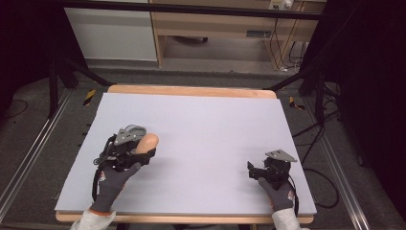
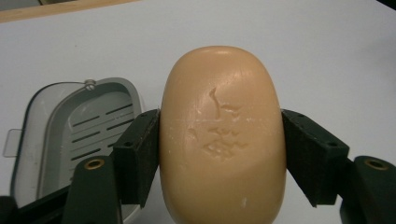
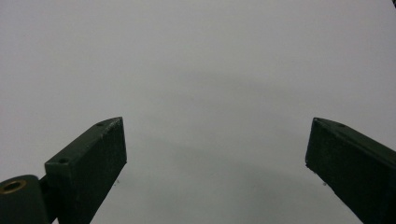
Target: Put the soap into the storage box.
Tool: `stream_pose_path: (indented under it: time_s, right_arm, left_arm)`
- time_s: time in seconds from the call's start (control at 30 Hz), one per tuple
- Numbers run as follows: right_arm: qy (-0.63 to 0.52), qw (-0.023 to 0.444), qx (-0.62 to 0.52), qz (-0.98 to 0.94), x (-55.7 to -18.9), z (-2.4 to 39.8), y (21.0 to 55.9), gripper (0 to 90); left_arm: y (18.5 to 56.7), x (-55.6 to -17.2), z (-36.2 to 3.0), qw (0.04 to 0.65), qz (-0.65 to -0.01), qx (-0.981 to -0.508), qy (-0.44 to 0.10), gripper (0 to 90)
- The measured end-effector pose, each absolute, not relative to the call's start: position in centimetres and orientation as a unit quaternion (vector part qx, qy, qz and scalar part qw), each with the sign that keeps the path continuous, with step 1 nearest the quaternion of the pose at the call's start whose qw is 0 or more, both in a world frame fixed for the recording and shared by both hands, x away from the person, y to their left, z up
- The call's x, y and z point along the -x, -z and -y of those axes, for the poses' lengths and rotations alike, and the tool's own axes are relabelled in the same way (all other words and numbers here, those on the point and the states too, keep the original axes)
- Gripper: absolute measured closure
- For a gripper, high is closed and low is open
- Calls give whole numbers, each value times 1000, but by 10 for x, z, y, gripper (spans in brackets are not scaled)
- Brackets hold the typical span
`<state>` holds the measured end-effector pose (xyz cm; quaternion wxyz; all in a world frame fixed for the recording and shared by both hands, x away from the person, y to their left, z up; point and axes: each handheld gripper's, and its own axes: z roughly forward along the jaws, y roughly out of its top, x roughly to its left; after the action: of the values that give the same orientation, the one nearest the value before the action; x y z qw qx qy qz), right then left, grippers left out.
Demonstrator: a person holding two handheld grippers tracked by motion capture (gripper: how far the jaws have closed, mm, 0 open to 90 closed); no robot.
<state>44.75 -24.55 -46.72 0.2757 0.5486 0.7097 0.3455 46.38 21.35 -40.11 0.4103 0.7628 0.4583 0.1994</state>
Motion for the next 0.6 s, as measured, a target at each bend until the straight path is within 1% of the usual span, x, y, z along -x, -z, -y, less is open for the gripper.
stream_pose_path:
  time_s: [0.3,0.6]
  right_arm:
    - [-344,275,-547,-712,-448,245,468,55]
    - [-343,275,-549,-711,-449,244,468,55]
  left_arm:
    - [397,-470,-235,416,-480,-744,-209,315]
    - [403,-483,-253,405,-505,-731,-216,315]
